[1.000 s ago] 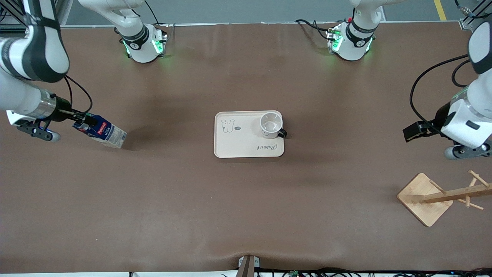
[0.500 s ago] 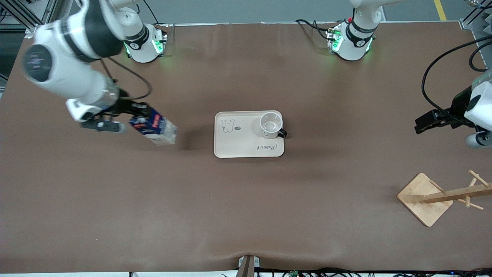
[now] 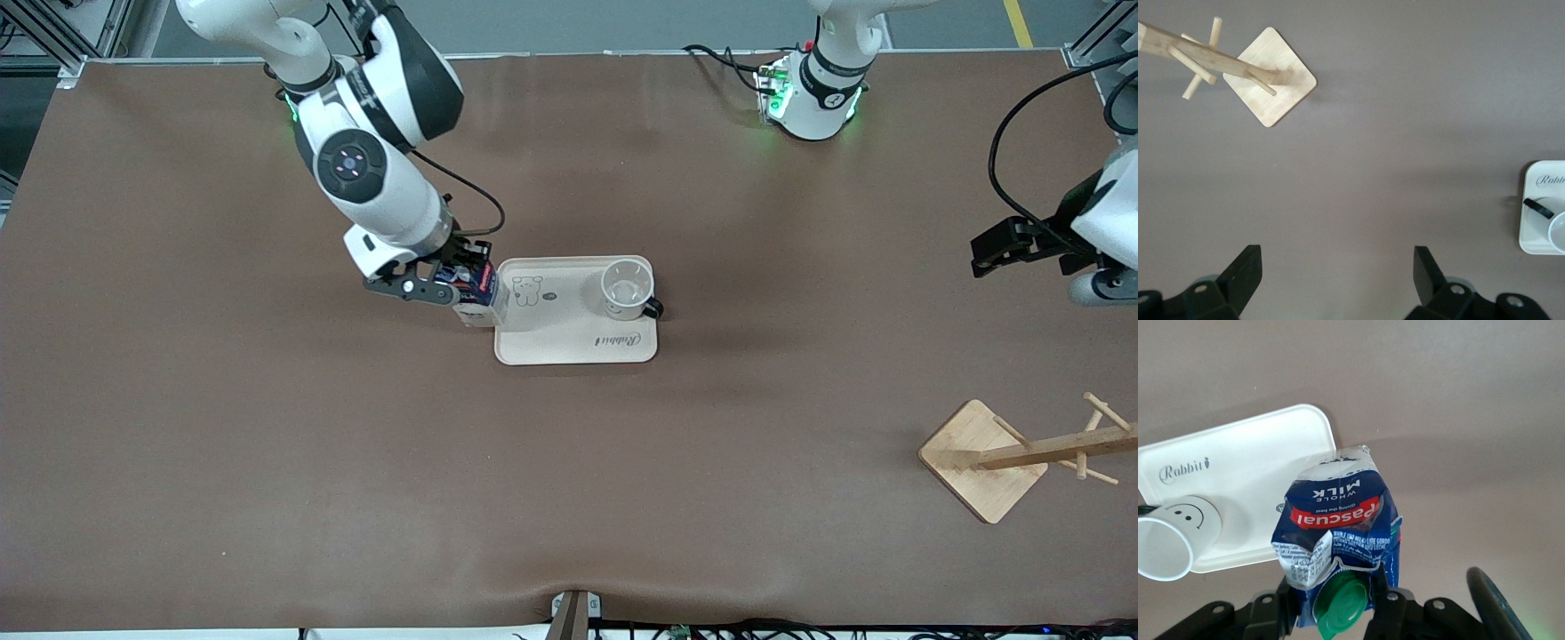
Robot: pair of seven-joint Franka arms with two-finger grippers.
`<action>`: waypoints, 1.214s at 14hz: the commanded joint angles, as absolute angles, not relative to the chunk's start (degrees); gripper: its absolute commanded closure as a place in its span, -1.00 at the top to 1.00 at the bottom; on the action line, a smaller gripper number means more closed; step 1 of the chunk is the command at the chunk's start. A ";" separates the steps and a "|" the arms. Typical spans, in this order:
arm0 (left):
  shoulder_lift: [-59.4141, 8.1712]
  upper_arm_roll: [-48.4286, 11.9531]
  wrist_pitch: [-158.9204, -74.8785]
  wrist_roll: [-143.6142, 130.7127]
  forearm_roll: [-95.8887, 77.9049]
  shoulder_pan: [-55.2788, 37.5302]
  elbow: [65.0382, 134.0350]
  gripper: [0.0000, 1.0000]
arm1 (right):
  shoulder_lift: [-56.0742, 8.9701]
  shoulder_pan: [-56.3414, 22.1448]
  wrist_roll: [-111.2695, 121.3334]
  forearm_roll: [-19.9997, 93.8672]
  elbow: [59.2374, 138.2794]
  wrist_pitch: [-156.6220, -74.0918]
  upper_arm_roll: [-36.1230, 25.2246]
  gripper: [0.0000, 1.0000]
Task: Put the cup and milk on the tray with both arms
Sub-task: 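Carry the milk carton onto the tray beside the mug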
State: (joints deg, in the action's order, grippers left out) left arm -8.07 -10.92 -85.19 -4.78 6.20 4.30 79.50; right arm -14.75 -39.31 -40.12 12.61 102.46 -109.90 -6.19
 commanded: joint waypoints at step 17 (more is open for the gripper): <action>5.19 -8.53 -93.16 -6.59 0.35 1.76 95.63 1.00 | -19.95 -44.91 -44.30 13.45 98.80 -111.29 -7.56 1.00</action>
State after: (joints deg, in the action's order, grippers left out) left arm 4.09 -9.00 -93.32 -6.44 1.97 1.42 94.74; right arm -19.66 -44.71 -43.77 12.75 101.85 -114.54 -6.80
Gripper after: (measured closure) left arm 0.000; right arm 0.000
